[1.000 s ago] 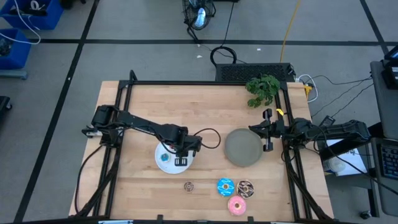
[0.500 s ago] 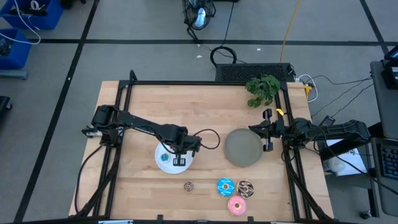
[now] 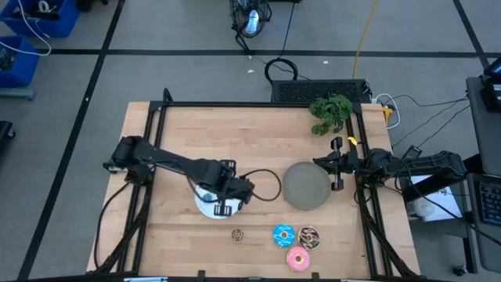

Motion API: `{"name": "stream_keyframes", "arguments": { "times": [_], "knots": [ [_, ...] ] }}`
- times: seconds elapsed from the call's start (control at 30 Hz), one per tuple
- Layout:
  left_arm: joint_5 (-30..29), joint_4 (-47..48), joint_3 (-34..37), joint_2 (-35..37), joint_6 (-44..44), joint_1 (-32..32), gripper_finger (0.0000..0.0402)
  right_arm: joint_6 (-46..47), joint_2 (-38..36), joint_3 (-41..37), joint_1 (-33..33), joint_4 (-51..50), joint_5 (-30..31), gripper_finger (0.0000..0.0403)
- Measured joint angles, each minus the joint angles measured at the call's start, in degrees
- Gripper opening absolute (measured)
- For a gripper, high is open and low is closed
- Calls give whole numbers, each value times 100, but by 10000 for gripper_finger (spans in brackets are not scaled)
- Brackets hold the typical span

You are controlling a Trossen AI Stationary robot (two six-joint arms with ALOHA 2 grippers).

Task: Pick & Place donuts
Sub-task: Put the small brown donut on the white plate

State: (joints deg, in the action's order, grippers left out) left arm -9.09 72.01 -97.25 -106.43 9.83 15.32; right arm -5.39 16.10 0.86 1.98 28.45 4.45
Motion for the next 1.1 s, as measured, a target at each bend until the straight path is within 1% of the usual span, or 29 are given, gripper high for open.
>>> {"name": "stream_keyframes", "arguments": {
  "times": [0.13,0.23,0.3,0.4,0.53,0.73,0.87,1.0,1.1],
  "knots": [
    [-97,-11,-569,0,172,281,16,0,0,0,0,0,-2,0],
    [-153,-7,-812,0,258,458,5,0,0,0,-2,0,0,0],
    [-182,0,-898,0,330,557,6,0,0,0,-2,0,0,0],
    [-303,140,-960,-9,498,692,10,0,-1,0,-2,1,0,0],
    [-303,256,-981,-9,708,792,4,0,0,0,-1,2,-2,0],
    [-293,243,-981,-49,984,960,6,0,-1,0,-2,4,0,0],
    [-134,147,-981,-192,1007,1074,6,0,0,0,-1,7,0,0],
    [212,48,-981,-415,1009,1145,4,2,0,0,-2,29,-2,0],
    [329,-56,-979,-572,913,1182,5,17,-1,0,-1,42,0,0]
  ]
}}
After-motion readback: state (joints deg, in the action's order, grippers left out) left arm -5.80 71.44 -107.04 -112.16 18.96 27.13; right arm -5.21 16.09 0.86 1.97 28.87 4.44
